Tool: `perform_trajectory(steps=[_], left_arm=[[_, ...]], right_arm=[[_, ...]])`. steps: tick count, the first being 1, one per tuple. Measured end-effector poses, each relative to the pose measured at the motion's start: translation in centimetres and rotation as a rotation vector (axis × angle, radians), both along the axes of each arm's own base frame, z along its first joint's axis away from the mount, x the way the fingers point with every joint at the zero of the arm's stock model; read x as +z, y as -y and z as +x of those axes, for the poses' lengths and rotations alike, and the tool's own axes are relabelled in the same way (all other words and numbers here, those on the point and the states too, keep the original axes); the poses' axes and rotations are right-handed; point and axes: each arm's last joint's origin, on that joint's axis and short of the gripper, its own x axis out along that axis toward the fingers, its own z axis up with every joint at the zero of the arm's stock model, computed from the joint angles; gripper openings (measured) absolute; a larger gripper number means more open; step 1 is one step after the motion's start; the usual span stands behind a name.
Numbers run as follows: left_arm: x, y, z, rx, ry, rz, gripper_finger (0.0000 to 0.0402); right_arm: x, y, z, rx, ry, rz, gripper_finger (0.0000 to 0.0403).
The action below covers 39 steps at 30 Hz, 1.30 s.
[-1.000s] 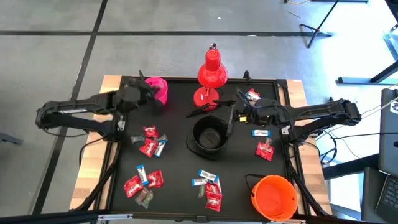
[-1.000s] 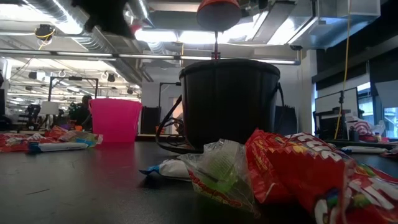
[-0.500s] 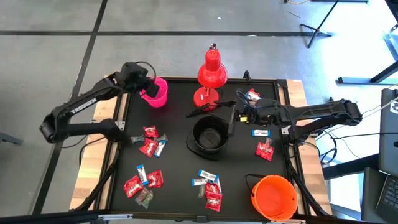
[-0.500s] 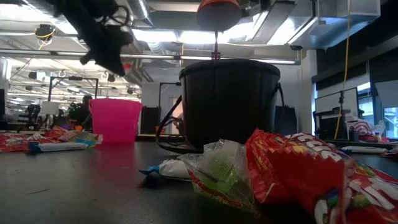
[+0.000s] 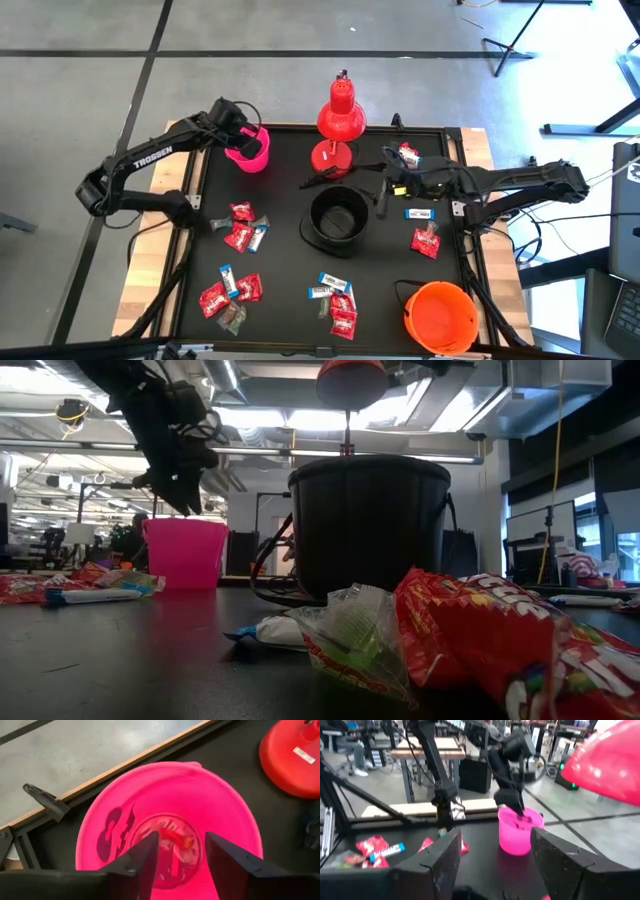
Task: Organize candy in baskets
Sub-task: Put the orange gummy into the pink bucket
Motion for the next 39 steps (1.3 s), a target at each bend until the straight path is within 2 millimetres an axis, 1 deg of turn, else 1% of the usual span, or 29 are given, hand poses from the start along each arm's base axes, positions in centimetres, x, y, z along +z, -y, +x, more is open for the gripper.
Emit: perform_trajectory(steps=[3,5,7,9,11,14,17,22,25,27,30,32,39], left_arm=[[1.6,0.4,0.0,-0.050,0.088,-0.002,0.0179],[3.6,0.9,0.1,-0.138,0.212,0.016,0.0181],[6.2,1.8,0.4,-0.277,0.376,0.080,0.0180],[9.1,3.2,0.7,-0.418,0.534,0.185,0.0176],[11.2,4.9,0.5,-0.498,0.651,0.270,0.0173],[12.8,7.5,0.5,-0.600,0.744,0.334,0.0170],[13.2,9.5,0.8,-0.676,0.760,0.360,0.0170],[13.2,12.2,2.4,-0.778,0.735,0.418,0.0170],[12.8,13.4,3.5,-0.877,0.695,0.454,0.0169],[12.5,14.0,4.1,-0.940,0.665,0.479,0.0169],[12.1,14.5,4.7,-0.974,0.655,0.461,0.0169],[12.0,14.7,5.0,-0.985,0.652,0.451,0.0169],[11.5,15.5,5.9,-1.010,0.634,0.431,0.0169]], right_arm=[[0.5,0.1,-1.6,-0.012,-0.095,0.048,0.0234],[0.9,0.2,-2.6,-0.031,-0.175,0.101,0.0234],[1.1,0.3,-3.5,-0.059,-0.273,0.153,0.0234],[1.2,0.5,-4.0,-0.109,-0.361,0.198,0.0234],[0.8,0.8,-4.7,-0.166,-0.476,0.248,0.0234],[-0.7,0.8,-5.9,-0.237,-0.675,0.345,0.0234],[-2.1,0.7,-7.0,-0.340,-0.856,0.453,0.0234],[-5.0,0.5,-8.0,-0.434,-0.992,0.644,0.0234],[-7.4,0.2,-8.5,-0.465,-1.087,0.752,0.0234],[-9.4,0.1,-8.8,-0.480,-1.160,0.805,0.0234],[-12.2,-0.1,-9.3,-0.498,-1.226,0.889,0.0234],[-13.7,-0.2,-9.8,-0.529,-1.256,0.924,0.0234],[-16.7,-0.2,-10.5,-0.621,-1.256,0.985,0.0234]])
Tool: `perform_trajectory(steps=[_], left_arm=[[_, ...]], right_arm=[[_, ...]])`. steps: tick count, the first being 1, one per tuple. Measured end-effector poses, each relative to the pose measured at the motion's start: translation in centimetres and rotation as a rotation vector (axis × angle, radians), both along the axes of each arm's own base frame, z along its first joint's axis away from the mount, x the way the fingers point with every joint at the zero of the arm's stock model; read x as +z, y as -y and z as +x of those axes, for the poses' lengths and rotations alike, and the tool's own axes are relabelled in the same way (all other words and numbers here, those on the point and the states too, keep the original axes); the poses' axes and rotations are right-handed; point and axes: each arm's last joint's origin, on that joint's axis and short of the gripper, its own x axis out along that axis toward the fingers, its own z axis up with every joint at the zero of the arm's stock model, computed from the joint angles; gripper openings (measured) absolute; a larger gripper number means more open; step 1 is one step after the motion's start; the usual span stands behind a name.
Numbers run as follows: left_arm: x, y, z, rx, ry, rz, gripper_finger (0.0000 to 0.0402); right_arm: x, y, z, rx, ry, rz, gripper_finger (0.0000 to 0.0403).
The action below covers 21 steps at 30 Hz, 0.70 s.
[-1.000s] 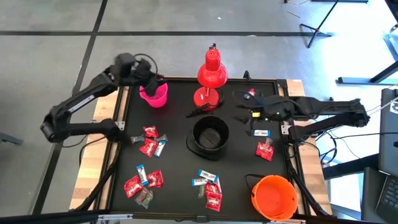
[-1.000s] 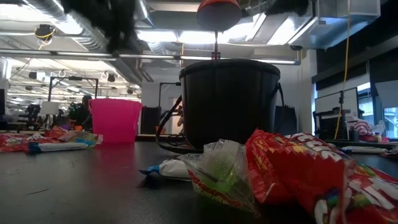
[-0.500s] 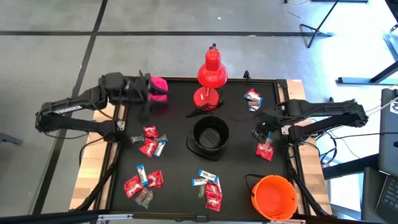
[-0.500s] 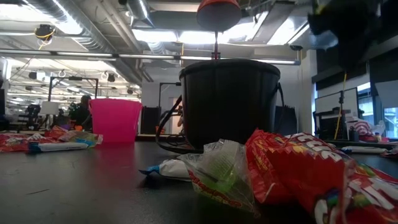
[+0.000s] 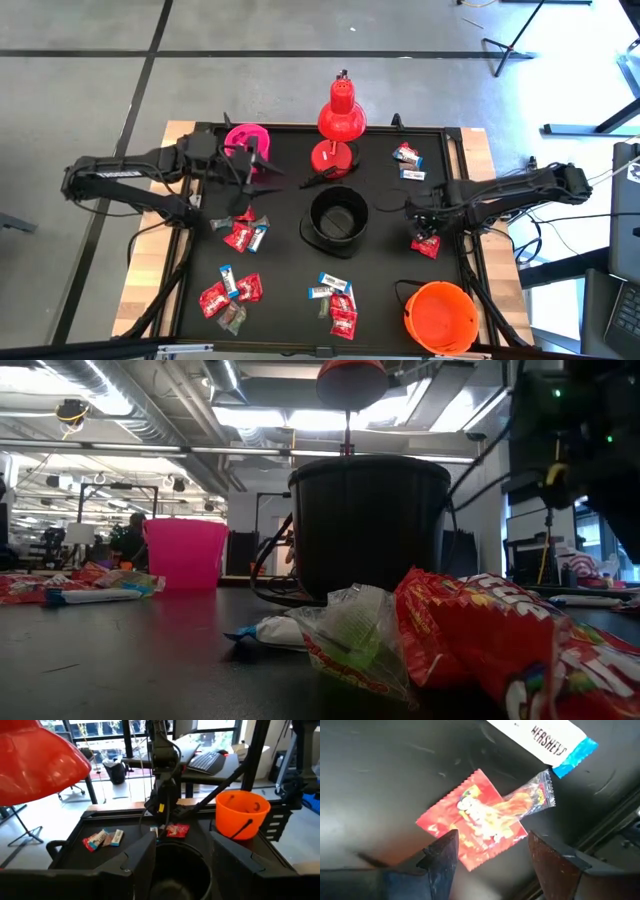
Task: Organize candy in baskets
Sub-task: Put the orange gummy into the pink bucket
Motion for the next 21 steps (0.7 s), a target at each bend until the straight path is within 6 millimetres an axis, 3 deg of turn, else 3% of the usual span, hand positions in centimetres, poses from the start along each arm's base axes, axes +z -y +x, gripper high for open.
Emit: perform_trajectory(steps=[14,21], left_arm=[[-0.8,0.8,1.1,-0.001,-0.044,-0.020,0.0169],[-0.8,1.1,1.1,0.004,-0.046,-0.017,0.0169]], right_arm=[[-2.9,0.1,0.0,-0.049,-0.022,-0.039,0.0231],[-3.9,0.1,0.2,-0.050,-0.078,-0.059,0.0170]])
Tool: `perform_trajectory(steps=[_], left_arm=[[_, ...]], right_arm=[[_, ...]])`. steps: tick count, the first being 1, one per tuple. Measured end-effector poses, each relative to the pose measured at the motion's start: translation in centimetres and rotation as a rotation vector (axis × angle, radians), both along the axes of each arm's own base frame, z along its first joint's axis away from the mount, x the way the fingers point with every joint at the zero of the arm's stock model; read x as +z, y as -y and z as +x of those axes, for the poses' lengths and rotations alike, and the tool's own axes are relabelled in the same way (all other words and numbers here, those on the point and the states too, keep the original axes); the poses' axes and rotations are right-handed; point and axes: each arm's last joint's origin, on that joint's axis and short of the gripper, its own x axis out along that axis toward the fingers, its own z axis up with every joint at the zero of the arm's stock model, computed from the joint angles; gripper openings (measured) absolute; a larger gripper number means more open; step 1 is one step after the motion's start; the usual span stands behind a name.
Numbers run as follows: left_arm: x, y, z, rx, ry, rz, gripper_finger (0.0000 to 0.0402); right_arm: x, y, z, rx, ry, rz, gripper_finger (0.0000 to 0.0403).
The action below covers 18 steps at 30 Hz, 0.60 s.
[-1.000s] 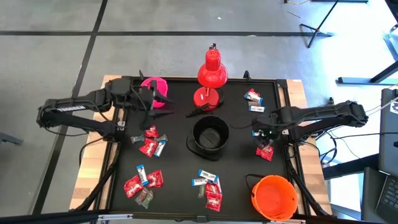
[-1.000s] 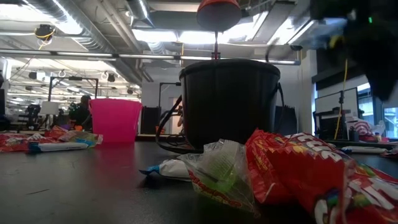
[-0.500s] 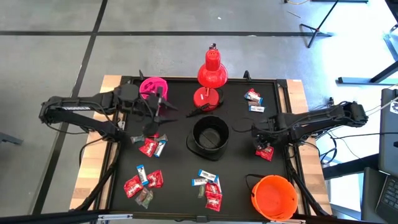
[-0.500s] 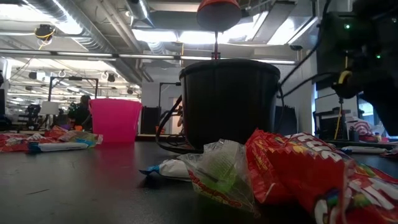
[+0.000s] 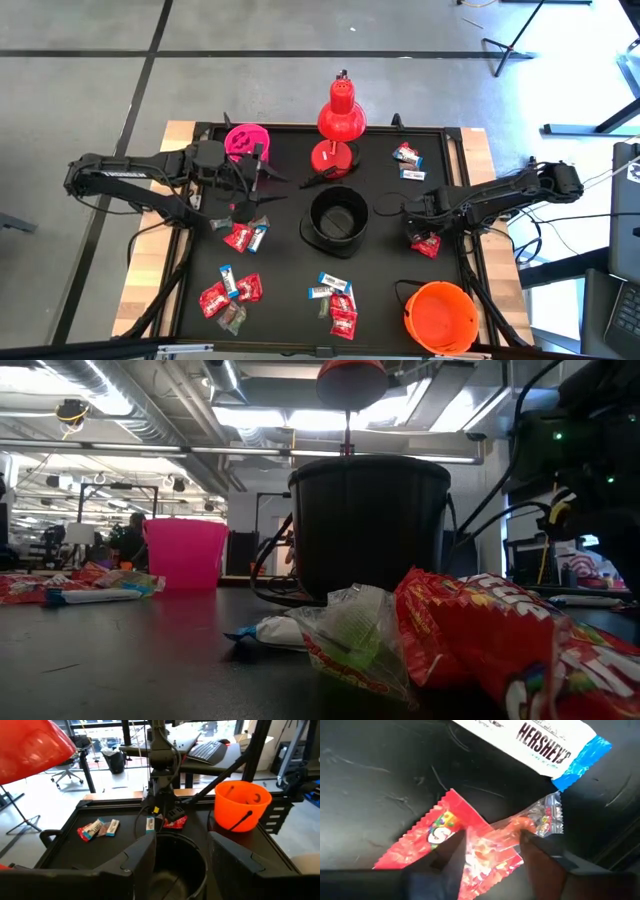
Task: Organize candy in baskets
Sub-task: Put the orange gummy into the pink bucket
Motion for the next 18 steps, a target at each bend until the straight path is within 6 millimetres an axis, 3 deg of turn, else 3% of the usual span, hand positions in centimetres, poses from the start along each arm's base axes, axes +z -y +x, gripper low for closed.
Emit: perform_trajectory(steps=[6,11,18], left_arm=[[0.0,0.0,0.0,0.000,-0.001,-0.001,0.0169],[0.0,0.0,0.0,0.010,0.000,0.000,0.0169],[0.0,-0.1,0.0,0.065,-0.005,-0.036,0.0169]], right_arm=[[0.2,0.1,0.2,0.016,0.005,-0.028,0.0085],[2.2,0.1,1.0,0.060,0.020,-0.053,0.0015],[8.0,0.5,3.4,0.131,0.158,-0.216,0.0013]])
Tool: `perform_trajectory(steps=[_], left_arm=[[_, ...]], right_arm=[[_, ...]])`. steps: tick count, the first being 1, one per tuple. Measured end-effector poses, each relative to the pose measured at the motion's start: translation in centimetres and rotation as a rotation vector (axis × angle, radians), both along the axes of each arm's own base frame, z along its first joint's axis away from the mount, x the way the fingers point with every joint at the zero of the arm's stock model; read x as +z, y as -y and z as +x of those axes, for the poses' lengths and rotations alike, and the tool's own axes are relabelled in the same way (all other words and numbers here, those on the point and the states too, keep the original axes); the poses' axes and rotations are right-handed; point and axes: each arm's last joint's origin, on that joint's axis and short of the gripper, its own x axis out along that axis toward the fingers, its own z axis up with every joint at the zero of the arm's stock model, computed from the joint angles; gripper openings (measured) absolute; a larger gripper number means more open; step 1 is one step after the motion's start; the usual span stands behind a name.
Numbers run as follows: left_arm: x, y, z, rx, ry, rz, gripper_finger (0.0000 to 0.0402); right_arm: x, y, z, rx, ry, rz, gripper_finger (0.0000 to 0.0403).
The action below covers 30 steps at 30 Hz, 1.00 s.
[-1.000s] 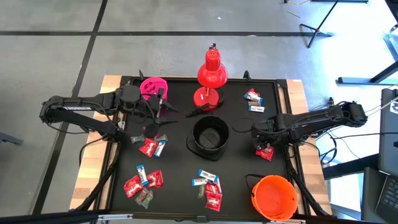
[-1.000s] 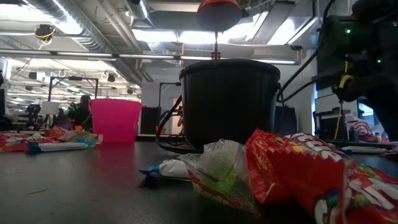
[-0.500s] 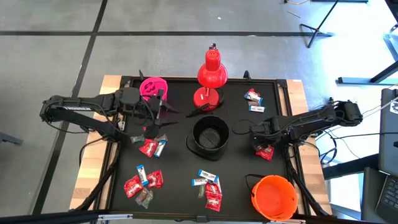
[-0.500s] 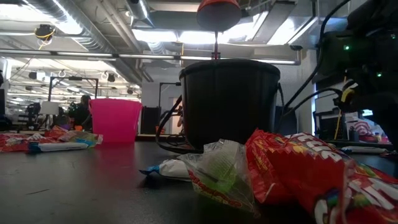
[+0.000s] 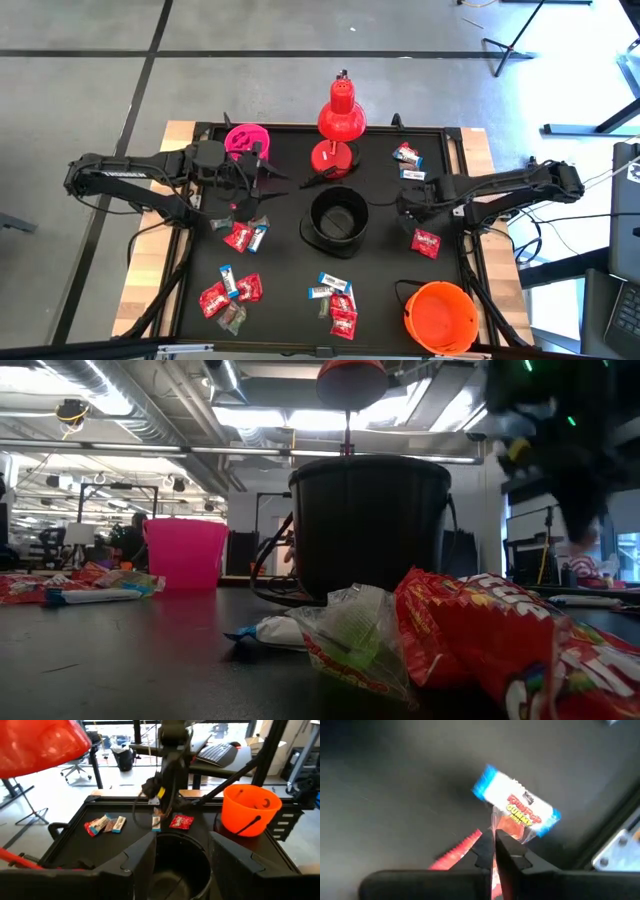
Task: Organize candy in baskets
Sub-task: Put the orange gummy into the pink bucket
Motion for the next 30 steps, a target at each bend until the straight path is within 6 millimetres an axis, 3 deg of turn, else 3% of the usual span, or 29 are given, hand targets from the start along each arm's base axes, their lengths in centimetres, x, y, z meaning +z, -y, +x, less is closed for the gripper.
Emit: perform_trajectory(steps=[8,13,22,30], left_arm=[[-0.7,0.0,1.0,0.009,-0.036,-0.003,0.0169],[-1.6,-0.1,2.6,0.017,-0.047,0.001,0.0169],[-2.9,0.0,6.2,-0.018,0.025,0.040,0.0169],[-4.3,0.5,8.3,-0.053,0.032,0.132,0.0169]], right_arm=[[8.1,0.4,2.7,0.119,0.318,-0.209,0.0005],[11.1,0.2,5.1,0.286,0.599,-0.287,0.0003],[12.8,-0.6,8.4,0.534,0.930,-0.228,0.0002],[11.2,-1.2,11.5,0.651,0.992,-0.139,0.0001]])
